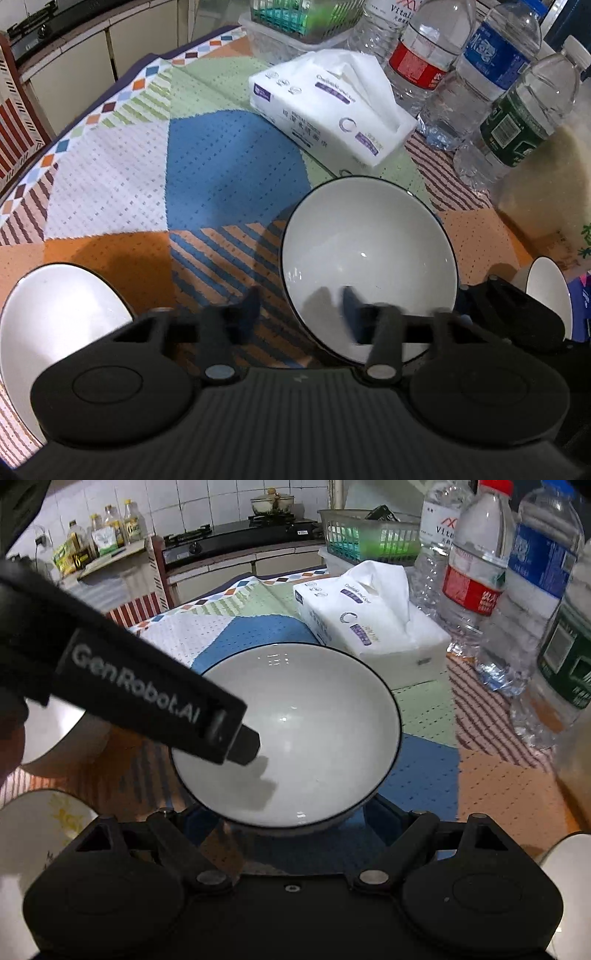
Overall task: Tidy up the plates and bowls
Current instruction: 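Grasp a white bowl rim with the right gripper and lift it, then lower the bowl into another white bowl and open the right gripper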
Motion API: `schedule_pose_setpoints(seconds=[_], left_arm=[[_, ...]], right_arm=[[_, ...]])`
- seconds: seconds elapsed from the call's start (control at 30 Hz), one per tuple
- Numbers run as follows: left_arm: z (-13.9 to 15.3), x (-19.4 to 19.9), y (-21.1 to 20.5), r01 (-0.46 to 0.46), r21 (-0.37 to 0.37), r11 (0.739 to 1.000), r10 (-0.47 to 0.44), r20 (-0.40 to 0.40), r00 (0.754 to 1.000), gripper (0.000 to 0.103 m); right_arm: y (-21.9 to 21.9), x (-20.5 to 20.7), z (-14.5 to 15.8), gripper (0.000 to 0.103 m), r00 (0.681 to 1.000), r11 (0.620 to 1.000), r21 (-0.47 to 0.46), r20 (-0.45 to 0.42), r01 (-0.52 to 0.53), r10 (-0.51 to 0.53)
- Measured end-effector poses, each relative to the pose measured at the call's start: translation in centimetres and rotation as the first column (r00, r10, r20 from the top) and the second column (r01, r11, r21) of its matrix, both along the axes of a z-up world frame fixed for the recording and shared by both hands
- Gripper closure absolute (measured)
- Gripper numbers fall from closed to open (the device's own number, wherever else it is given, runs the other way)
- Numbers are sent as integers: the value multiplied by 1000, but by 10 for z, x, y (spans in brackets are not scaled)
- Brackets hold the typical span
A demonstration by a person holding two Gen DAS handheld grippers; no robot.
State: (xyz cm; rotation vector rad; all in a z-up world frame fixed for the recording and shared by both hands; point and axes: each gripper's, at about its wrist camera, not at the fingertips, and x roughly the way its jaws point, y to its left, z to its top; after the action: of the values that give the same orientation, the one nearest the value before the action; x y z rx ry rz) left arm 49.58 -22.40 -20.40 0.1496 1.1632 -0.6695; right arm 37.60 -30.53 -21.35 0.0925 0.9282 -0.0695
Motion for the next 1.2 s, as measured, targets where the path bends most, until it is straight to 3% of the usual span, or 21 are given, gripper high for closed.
schedule_pose_setpoints(seconds=[0.1, 0.2, 0.37, 0.67, 1.0, 1.1, 1.2], left_arm=[[-1, -4, -4, 17, 28, 999, -16, -20, 1000, 81], [2, -11, -5, 10, 45, 999, -10, 11, 1000, 81], [13, -15, 2, -11, 25, 1000, 11, 12, 1000, 81], [58, -30, 28, -15, -25, 1000, 16, 56, 998, 81], [111, -42, 92, -25, -50, 998, 29, 89, 996, 81], [116, -40, 114, -34, -21, 999, 35, 83, 996, 81], [112, -39, 129, -48, 61, 997, 43, 83, 996, 81]], right_arm=[[4, -3, 0, 16, 999, 1000, -8, 32, -14, 14], [11, -2, 3, 16, 1000, 999, -41, 26, -6, 7], [16, -8, 10, 16, 999, 998, -64, 47, -13, 16], [30, -27, 49, 16, 990, 993, -110, 129, -37, 51], [63, -37, 95, 16, 972, 991, -60, 200, -118, 127], [77, -33, 100, 16, 965, 987, -33, 208, -154, 158], [96, -28, 99, 16, 959, 980, -7, 205, -199, 196]])
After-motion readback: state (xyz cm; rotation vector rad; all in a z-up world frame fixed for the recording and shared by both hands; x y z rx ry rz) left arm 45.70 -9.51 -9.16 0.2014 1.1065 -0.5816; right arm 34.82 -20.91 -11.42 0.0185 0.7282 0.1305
